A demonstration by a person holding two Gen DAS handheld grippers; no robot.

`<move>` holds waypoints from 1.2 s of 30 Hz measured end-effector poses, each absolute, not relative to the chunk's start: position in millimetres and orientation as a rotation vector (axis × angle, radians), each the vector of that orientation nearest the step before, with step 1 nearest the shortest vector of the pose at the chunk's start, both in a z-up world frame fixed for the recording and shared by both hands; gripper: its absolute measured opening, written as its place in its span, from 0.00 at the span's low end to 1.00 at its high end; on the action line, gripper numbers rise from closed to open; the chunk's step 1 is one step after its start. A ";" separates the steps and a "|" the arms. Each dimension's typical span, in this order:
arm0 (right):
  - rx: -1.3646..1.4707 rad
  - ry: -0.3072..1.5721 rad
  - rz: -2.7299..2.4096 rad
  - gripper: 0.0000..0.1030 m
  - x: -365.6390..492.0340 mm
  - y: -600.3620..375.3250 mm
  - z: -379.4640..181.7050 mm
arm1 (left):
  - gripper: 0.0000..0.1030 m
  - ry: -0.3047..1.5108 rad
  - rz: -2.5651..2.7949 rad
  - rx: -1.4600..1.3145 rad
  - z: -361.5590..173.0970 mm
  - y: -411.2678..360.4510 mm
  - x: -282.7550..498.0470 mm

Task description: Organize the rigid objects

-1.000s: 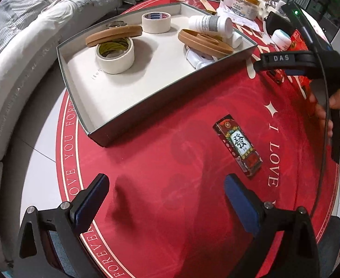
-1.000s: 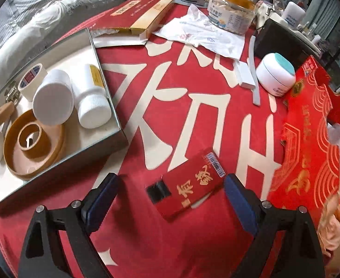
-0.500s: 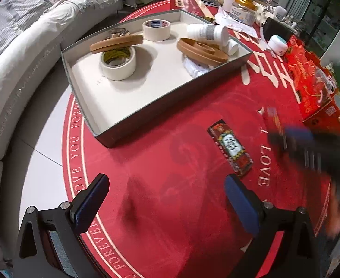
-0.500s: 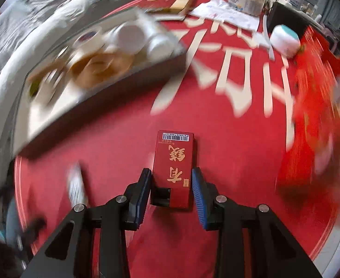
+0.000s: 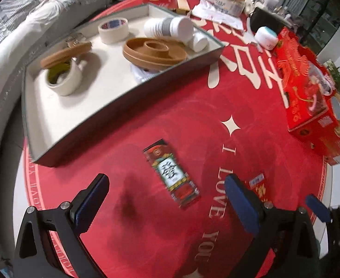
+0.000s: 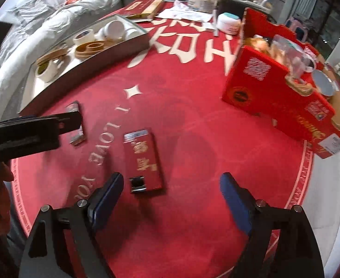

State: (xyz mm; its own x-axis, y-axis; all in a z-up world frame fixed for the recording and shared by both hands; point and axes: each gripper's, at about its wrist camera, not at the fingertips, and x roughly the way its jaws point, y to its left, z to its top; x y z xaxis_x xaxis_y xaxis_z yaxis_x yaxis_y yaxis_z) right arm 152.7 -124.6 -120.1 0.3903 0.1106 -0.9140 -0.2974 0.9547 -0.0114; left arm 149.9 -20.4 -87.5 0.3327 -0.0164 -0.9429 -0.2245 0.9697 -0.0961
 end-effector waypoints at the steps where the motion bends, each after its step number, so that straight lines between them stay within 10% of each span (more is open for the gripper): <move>1: -0.184 1.147 0.256 0.84 158.0 -125.6 -123.5 | 0.97 1.233 0.146 -0.228 -90.8 -20.8 152.5; 14: -0.242 1.204 0.355 0.75 174.7 -93.7 -149.2 | 0.98 1.261 0.161 -0.139 -111.8 -37.3 161.9; 18: -0.233 1.209 0.343 0.36 165.1 -94.3 -137.5 | 0.75 1.224 0.117 -0.103 -103.6 -36.8 150.9; 24: -0.209 1.235 0.307 0.36 142.6 -110.8 -131.6 | 0.25 1.201 0.019 -0.033 -95.3 -32.9 125.1; 36: -0.138 1.265 0.246 0.36 94.1 -146.5 -124.7 | 0.34 1.172 0.033 0.010 -92.2 -11.9 67.8</move>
